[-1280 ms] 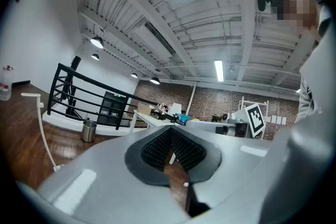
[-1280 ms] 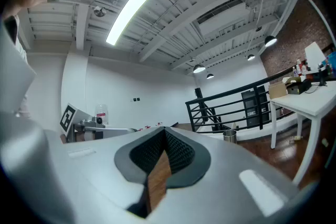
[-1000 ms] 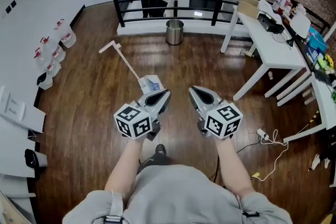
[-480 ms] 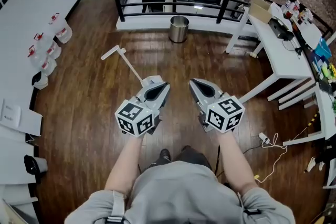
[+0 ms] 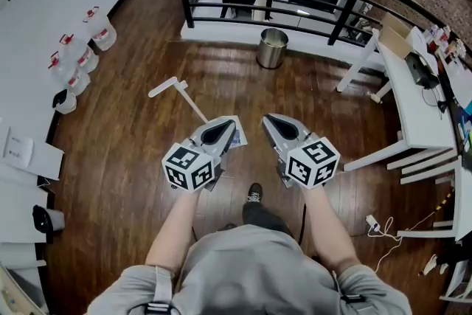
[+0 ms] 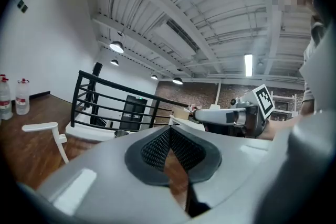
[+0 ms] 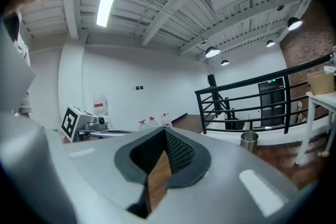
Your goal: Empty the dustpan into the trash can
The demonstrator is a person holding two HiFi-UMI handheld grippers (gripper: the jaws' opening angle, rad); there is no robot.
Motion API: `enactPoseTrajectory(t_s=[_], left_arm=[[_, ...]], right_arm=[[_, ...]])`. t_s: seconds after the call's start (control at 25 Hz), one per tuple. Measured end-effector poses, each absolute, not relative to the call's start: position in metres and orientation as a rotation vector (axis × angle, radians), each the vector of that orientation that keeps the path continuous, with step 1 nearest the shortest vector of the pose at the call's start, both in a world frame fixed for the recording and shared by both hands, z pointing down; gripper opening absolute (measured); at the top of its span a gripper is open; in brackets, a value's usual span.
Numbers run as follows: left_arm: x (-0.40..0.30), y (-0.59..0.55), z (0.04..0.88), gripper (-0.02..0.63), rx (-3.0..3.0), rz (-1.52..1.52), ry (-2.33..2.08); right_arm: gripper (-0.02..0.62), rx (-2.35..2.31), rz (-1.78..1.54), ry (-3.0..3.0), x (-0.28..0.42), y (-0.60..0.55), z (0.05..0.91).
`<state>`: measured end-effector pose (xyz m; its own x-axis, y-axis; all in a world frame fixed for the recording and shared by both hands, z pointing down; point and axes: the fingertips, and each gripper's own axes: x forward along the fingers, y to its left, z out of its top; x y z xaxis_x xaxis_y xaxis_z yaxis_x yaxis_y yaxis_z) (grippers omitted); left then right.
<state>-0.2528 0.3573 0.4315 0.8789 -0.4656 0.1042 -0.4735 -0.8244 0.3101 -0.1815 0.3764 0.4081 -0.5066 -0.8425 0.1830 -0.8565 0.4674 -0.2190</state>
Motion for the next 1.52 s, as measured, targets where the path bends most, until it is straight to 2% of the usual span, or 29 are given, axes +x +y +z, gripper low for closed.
enactPoseTrajectory(t_s=[0.4, 0.64, 0.88, 0.92, 0.96, 1.04, 1.32, 1.52], left_arm=[[-0.274, 0.255, 0.472, 0.005, 2.625, 0.091, -1.043], [-0.308, 0.209, 0.496, 0.005, 2.543, 0.165, -1.206], [-0.357, 0.159, 0.556, 0.013, 2.438, 0.223, -1.283], [-0.362, 0.151, 0.569, 0.033, 2.400, 0.225, -1.277], [-0.368, 0.143, 0.580, 0.098, 2.365, 0.231, -1.272], [-0.378, 0.129, 0.600, 0.170, 2.323, 0.263, -1.283], [-0.398, 0.083, 0.647, 0.343, 2.237, 0.346, -1.334], [-0.394, 0.059, 0.657, 0.357, 2.267, 0.340, -1.314]], right_arm=[[0.000, 1.271, 0.473, -2.734, -0.182, 0.274, 0.425], [0.000, 1.177, 0.461, -2.726, -0.211, 0.230, 0.439], [0.000, 1.133, 0.470, -2.695, -0.243, 0.201, 0.451], [0.000, 1.139, 0.468, -2.688, -0.246, 0.195, 0.451], [0.000, 1.147, 0.464, -2.681, -0.248, 0.188, 0.450], [0.000, 1.164, 0.457, -2.668, -0.252, 0.175, 0.449], [0.000, 1.247, 0.479, -2.612, -0.248, 0.151, 0.449], [0.000, 1.319, 0.504, -2.556, -0.233, 0.137, 0.456]])
